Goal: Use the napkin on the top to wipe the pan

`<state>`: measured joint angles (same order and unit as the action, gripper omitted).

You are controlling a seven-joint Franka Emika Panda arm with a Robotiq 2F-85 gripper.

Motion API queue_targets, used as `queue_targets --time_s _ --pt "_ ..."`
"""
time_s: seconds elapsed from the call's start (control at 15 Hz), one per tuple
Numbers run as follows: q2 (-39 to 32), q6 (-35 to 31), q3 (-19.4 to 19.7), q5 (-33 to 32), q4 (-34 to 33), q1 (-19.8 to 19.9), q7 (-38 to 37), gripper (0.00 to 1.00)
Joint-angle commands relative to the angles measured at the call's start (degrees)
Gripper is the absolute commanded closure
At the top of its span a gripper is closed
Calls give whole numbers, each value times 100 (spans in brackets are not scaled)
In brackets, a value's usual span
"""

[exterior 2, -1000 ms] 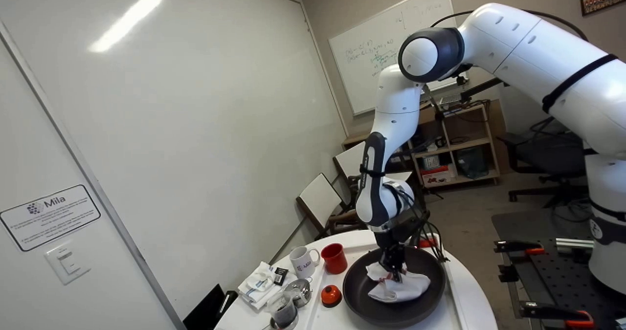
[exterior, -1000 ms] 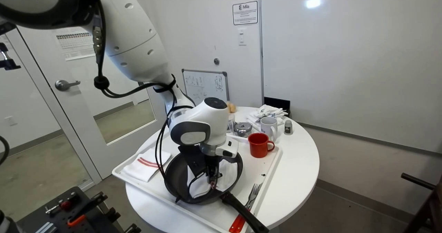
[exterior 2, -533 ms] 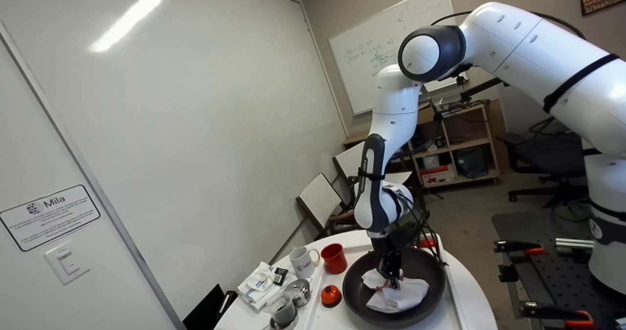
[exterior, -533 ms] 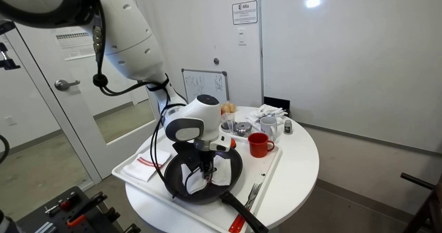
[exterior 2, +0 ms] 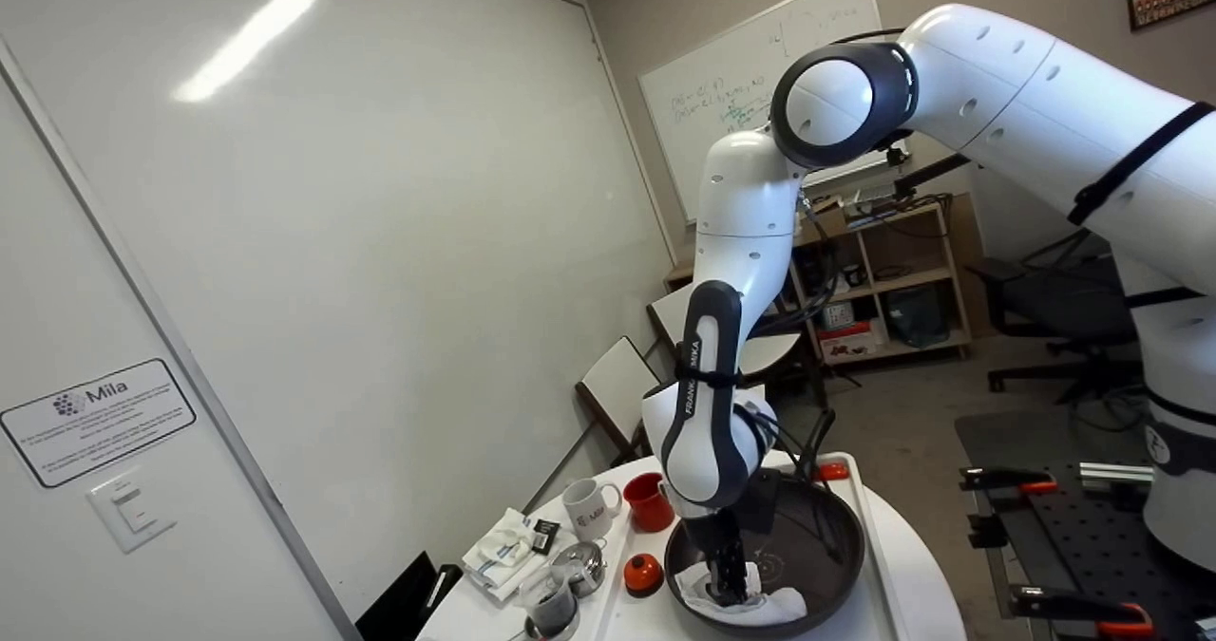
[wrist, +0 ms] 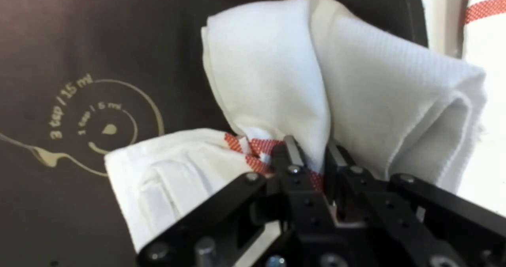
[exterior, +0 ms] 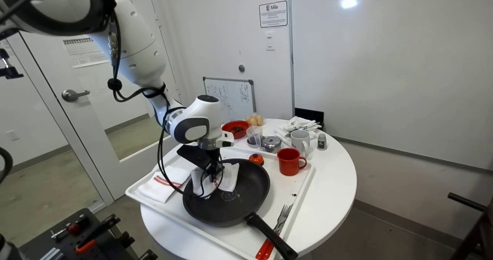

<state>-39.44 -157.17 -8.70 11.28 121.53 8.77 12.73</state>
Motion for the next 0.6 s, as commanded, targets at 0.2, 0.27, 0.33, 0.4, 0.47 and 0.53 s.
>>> queue_targets --time_s 0.2,0.27,0.33,0.4,0.47,0.53 --pt "-213 200 -100 -316 -389 -168 52 96" --pt "-221 225 -116 -341 -426 -186 60 96" --pt "-236 280 -190 -351 -489 -172 124 96" --pt "-249 311 -187 -392 -542 -234 113 96" --pt "-273 383 -226 -427 -624 -281 139 96" --pt "-288 441 -226 -469 -685 -341 130 96"
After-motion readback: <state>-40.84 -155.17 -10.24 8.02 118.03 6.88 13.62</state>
